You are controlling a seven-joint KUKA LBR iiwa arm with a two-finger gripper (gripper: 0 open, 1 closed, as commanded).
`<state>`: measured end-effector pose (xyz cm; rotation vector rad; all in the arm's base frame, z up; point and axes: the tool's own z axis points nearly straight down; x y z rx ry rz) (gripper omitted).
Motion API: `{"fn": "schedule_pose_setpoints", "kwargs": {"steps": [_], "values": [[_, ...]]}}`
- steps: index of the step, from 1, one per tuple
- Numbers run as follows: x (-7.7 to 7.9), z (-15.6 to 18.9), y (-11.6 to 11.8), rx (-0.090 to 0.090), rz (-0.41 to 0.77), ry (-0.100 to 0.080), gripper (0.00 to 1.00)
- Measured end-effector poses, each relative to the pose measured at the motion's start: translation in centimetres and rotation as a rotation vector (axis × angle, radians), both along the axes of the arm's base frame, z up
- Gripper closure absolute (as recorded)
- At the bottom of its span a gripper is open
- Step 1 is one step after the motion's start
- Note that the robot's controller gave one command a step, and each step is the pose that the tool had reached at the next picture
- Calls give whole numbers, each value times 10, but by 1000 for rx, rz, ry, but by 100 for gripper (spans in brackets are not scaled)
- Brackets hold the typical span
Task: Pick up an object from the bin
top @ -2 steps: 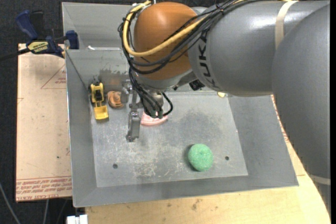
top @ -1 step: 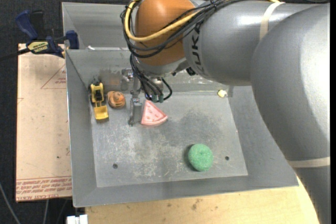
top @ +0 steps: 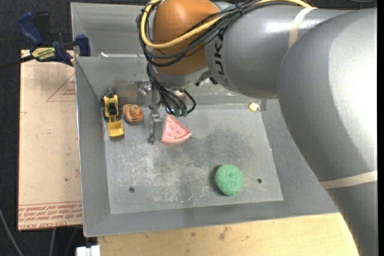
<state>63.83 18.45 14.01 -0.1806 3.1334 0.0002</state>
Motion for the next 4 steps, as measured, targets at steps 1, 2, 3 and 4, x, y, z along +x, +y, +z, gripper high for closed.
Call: {"fn": "schedule_pose_setpoints", "kwargs": {"steps": [1,2,3,4], "values": [[7,-25,29,2,116,-4,0],[14,-61,27,2,158,-1,0],[14,-60,35,-8,349,-6,0],[12,-56,40,-8,417,-10,0]]}}
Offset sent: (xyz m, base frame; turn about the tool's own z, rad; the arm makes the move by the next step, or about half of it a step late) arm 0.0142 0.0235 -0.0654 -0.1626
